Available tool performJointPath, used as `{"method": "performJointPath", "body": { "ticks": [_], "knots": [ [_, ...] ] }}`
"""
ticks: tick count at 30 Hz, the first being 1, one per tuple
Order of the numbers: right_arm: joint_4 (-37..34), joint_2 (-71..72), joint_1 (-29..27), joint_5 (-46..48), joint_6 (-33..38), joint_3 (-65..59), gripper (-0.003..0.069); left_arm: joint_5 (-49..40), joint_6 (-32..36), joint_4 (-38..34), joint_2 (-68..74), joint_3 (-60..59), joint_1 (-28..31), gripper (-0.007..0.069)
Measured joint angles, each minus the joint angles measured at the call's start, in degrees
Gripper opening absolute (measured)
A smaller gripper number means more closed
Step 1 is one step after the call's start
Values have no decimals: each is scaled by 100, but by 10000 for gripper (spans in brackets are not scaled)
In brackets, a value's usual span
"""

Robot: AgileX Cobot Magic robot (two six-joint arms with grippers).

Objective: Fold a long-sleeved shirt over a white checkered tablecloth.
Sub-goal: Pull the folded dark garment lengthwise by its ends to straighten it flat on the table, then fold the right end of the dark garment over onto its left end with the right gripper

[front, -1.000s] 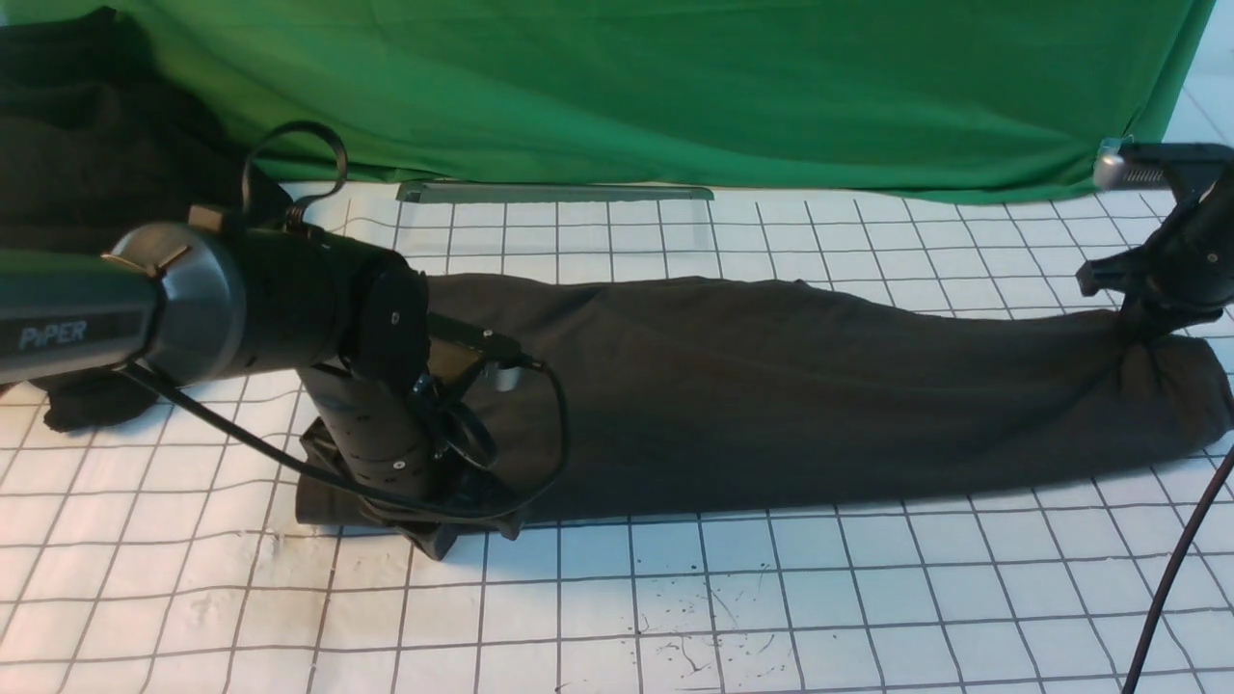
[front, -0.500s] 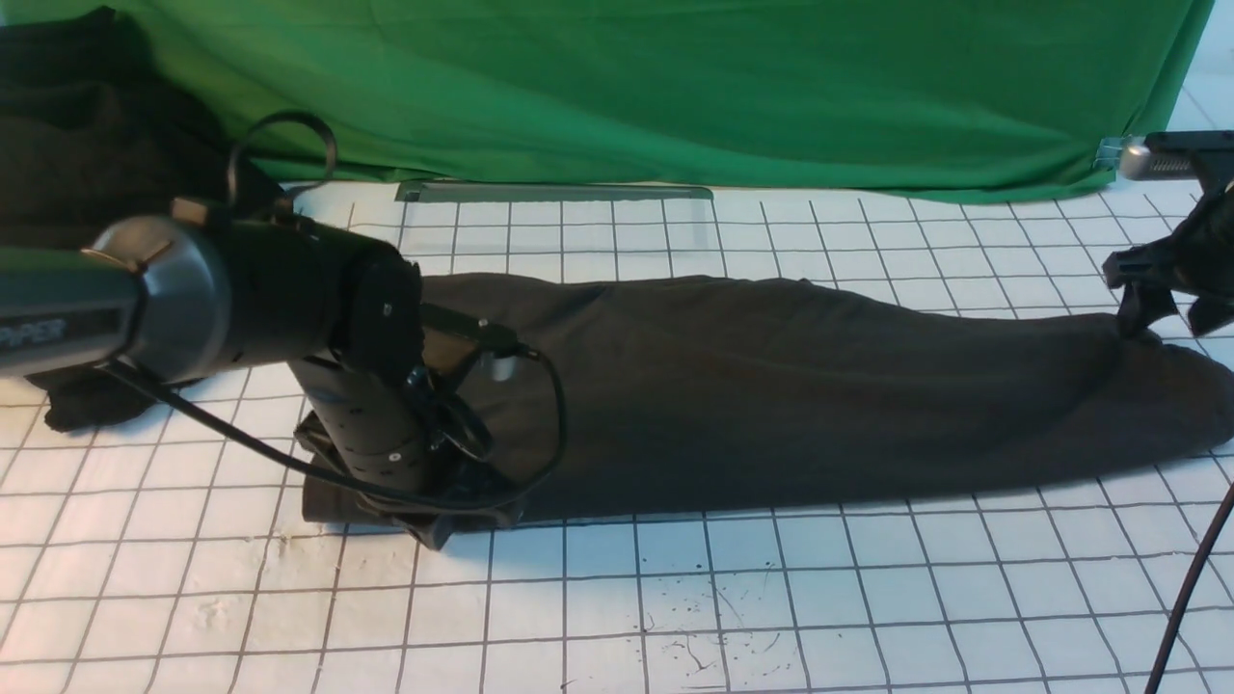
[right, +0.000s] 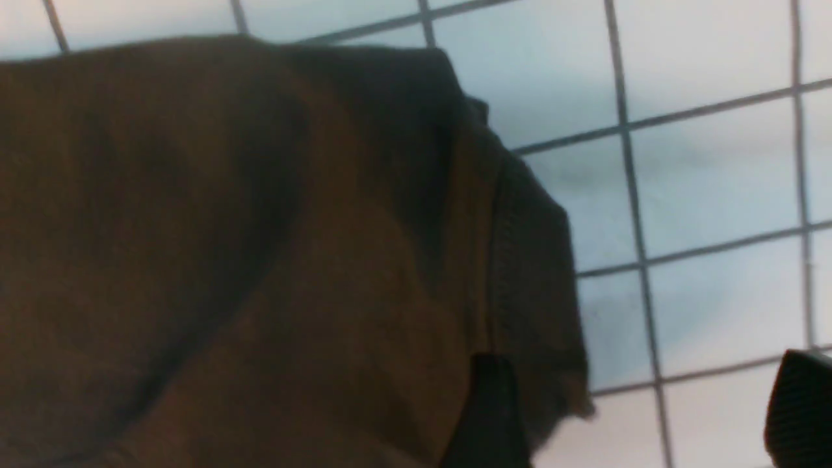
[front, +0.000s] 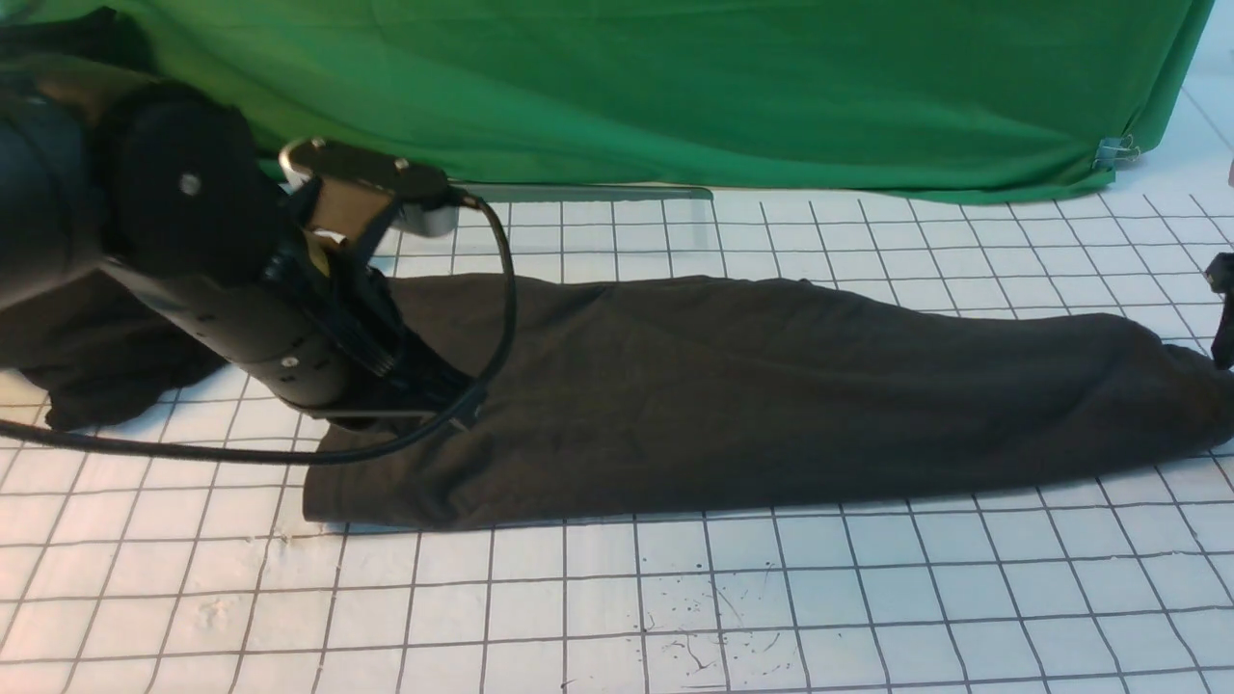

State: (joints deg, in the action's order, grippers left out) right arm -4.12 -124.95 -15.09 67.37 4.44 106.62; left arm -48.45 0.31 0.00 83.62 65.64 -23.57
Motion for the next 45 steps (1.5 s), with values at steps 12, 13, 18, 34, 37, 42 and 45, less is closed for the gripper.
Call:
{"method": "performJointPath", "body": {
  "ticks": [12,13,18,34,37,42,45],
  "knots": [
    [-356,-626,156,-205,130,7,625,-11,0,0,-53,-29,0,-4],
    [-351,-632,169,-219,130,10,605,-11,0,0,-53,-29,0,-4],
    [-468,-638,192,-165,431,28,255,-11,0,0,-53,-29,0,-4],
    [366,768,-268,243,-62,9,39,-121,0,0,-53,-29,0,-4],
    [111,1170,-139,248,-65,7,39,-91,-31,0,-53,-29,0,-4],
    [-371,1886,538,253,-124,7,39,-73,-31,32,-53,-29,0,-4],
    [-474,2148,1165,256,-216,7,39,-74,-31,0,-53,-29,0,-4]
  ]
}}
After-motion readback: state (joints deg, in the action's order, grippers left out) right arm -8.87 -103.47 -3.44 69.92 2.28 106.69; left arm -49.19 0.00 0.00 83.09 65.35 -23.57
